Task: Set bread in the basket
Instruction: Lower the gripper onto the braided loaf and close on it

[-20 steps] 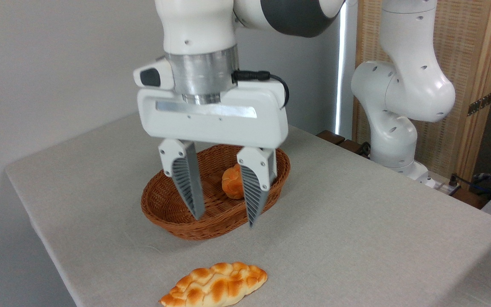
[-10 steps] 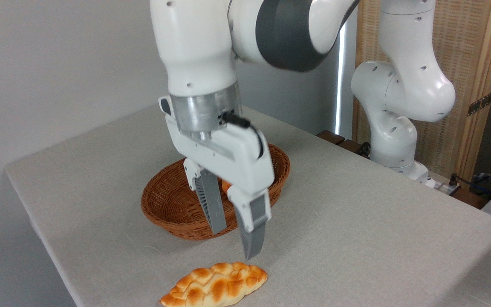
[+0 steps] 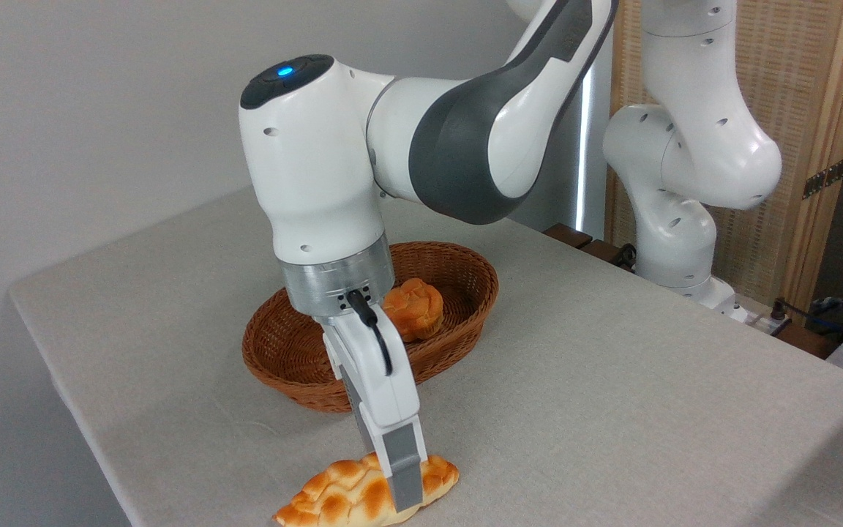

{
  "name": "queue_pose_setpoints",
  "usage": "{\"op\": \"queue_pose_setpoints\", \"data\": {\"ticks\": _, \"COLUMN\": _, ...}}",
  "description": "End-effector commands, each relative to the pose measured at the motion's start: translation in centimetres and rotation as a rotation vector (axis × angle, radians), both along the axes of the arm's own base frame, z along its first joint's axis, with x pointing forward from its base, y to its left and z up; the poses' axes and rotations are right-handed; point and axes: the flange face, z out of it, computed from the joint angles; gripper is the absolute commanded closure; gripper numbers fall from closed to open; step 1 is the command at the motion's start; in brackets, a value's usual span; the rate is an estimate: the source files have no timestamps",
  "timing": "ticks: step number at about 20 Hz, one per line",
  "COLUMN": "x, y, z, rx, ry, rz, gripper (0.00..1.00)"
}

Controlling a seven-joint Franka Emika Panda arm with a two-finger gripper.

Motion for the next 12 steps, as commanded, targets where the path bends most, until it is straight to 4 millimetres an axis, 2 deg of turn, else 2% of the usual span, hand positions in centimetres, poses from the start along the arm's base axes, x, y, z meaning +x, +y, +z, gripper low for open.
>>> {"op": "queue_pose_setpoints", "data": {"ticks": 1, "x": -0.3, "y": -1.0, "z": 0.8, "rx": -0.009, "ry": 0.001, "rz": -0.074, "gripper": 0.0}}
{"op": "queue_pose_setpoints", "data": {"ticks": 5, "x": -0.2, "y": -1.6, "z": 0.2, "rx": -0.075, "ry": -0.004, "rz": -0.044, "gripper": 0.0}}
{"op": "queue_pose_setpoints", "data": {"ticks": 8, "x": 0.0, "y": -1.6, "z": -0.7, "rx": -0.081, "ry": 0.007, "rz": -0.039, "gripper": 0.0}}
{"op": "queue_pose_setpoints", "data": {"ticks": 12, "x": -0.1, "y": -1.6, "z": -0.9, "rx": -0.074, "ry": 0.013, "rz": -0.051, "gripper": 0.0}}
